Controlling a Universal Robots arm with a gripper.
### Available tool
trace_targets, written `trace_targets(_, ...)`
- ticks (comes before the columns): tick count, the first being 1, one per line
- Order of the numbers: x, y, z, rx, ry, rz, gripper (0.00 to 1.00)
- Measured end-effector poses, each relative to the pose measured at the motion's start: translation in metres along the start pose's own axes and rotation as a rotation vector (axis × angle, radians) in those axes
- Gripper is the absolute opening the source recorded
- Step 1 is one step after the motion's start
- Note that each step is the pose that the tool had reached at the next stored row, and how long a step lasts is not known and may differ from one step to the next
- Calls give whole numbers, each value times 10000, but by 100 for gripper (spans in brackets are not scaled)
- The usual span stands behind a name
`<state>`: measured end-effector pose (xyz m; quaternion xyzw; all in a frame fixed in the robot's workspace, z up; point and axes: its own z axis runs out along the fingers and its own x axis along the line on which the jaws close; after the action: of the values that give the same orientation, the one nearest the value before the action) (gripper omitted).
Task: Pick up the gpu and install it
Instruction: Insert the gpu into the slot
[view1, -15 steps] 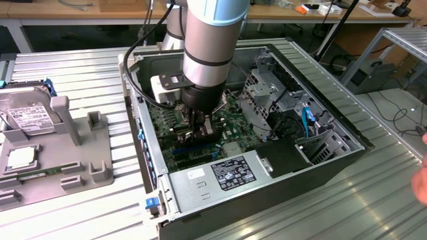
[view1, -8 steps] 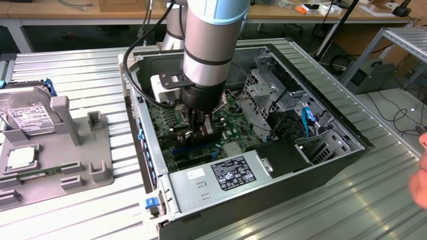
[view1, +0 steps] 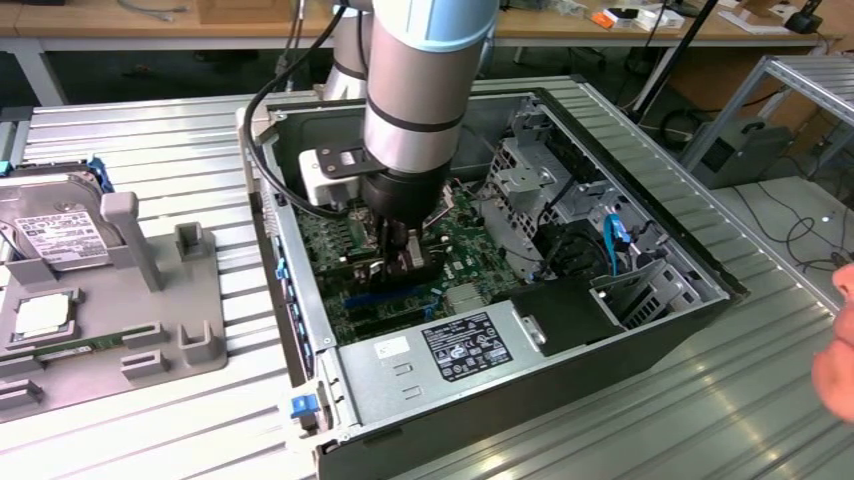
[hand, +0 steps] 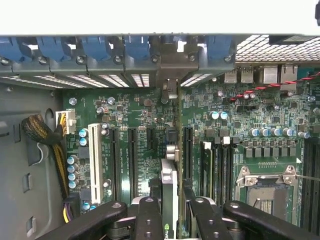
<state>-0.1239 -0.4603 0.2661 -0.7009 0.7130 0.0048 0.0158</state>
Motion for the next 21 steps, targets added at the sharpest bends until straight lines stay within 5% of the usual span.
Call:
trace_targets(5,-6,0,0,5,299,29,27)
trace_targets(12,-34,-2,1,7,351,27,27)
trace_targets(16,-57,-14,2,11,549,25,27)
trace_targets(21,-58,-41,3,11,550,166,27)
